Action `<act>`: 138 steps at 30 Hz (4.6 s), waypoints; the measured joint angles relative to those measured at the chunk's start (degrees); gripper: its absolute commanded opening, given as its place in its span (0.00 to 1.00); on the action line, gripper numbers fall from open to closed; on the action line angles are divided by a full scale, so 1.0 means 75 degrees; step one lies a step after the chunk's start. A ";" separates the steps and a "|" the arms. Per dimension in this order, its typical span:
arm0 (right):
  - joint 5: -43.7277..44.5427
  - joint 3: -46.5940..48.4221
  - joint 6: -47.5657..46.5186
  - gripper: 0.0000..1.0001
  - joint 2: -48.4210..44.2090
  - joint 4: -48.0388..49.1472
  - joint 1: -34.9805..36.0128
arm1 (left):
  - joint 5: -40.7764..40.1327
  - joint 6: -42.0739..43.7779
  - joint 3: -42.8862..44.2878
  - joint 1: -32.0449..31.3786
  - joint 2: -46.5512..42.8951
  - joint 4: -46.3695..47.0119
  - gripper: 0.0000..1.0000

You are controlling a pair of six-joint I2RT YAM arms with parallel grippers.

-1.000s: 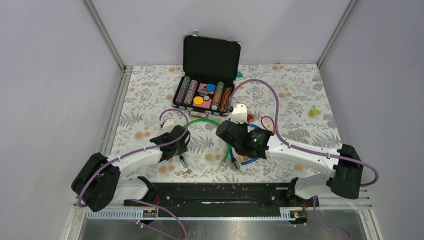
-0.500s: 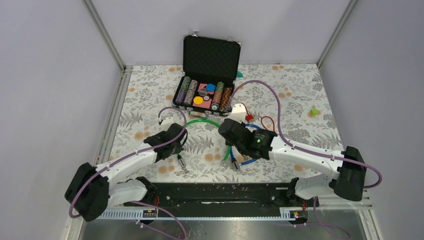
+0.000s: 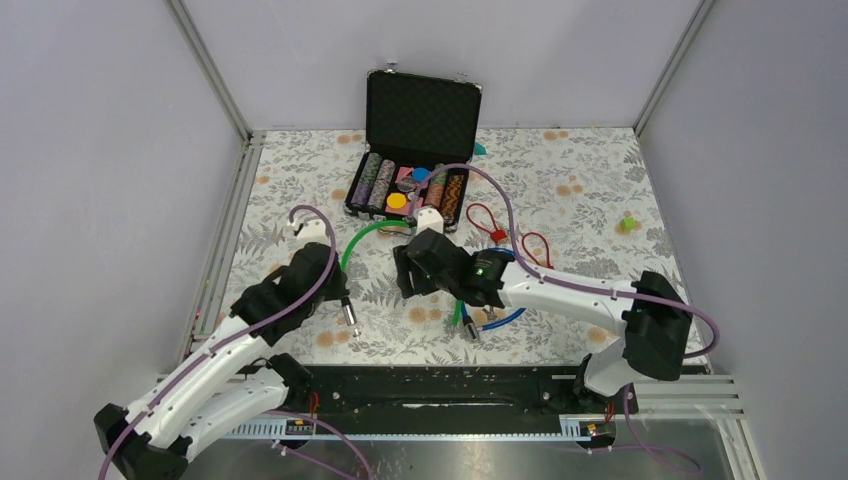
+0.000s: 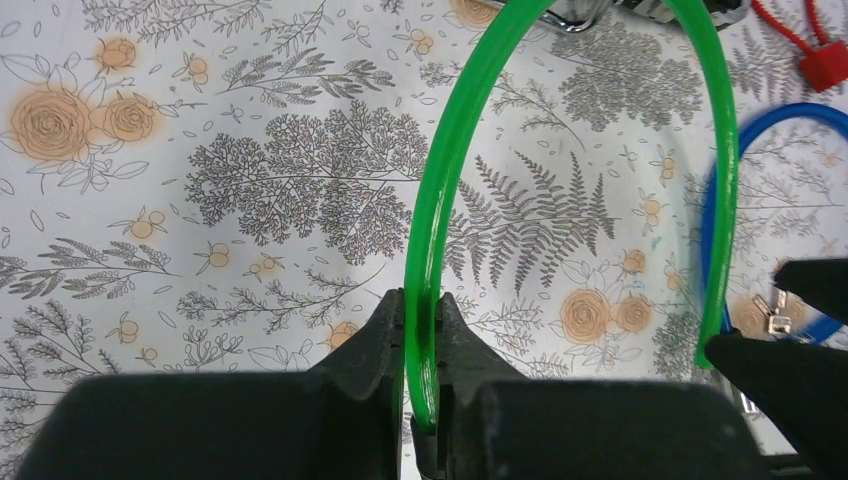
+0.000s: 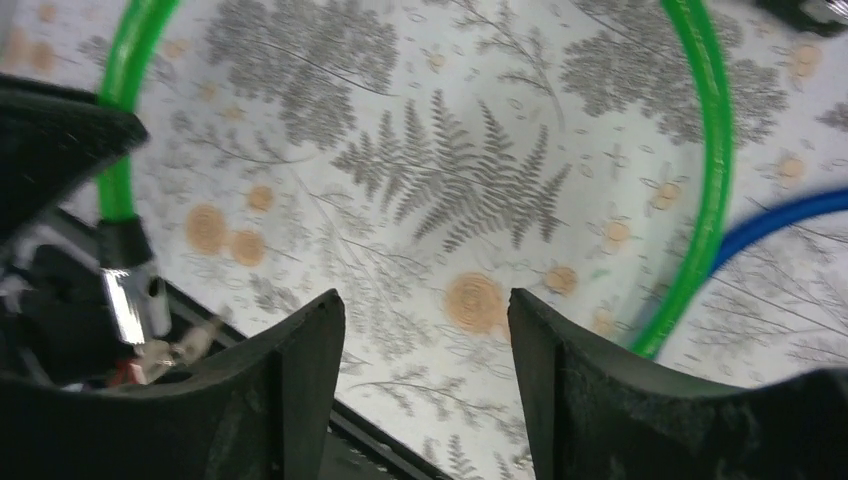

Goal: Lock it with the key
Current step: Pick up the lock from the center of the board, then lock the lock.

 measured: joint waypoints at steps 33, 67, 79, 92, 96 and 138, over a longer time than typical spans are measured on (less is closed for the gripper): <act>-0.3555 0.1830 0.7044 0.00 0.2862 0.3969 -0.0825 | 0.0819 0.1139 0.0632 0.0009 -0.1364 -0.0463 0.29; -0.0880 0.2090 0.5173 0.34 0.0318 0.1405 -0.0481 | 0.3013 0.2728 0.1361 -0.0143 -0.0883 0.0833 0.00; -0.0685 0.0312 0.4127 0.76 -0.2104 0.1853 -0.0408 | 0.2492 0.3276 0.1381 -0.0073 -0.2011 0.2326 0.00; 0.0067 -0.1830 0.1515 0.88 -0.5601 0.1145 -0.0405 | 0.2157 0.2911 0.1399 -0.0064 -0.2623 0.3905 0.00; 0.0460 -0.2282 0.1218 0.89 -0.6309 0.0729 -0.0402 | 0.2127 0.2594 0.1434 -0.0064 -0.2710 0.4258 0.00; -0.1722 -0.1953 0.1064 0.00 -0.4336 0.3416 -0.0393 | 0.2975 0.0659 0.1574 -0.0064 -0.2565 0.5642 0.00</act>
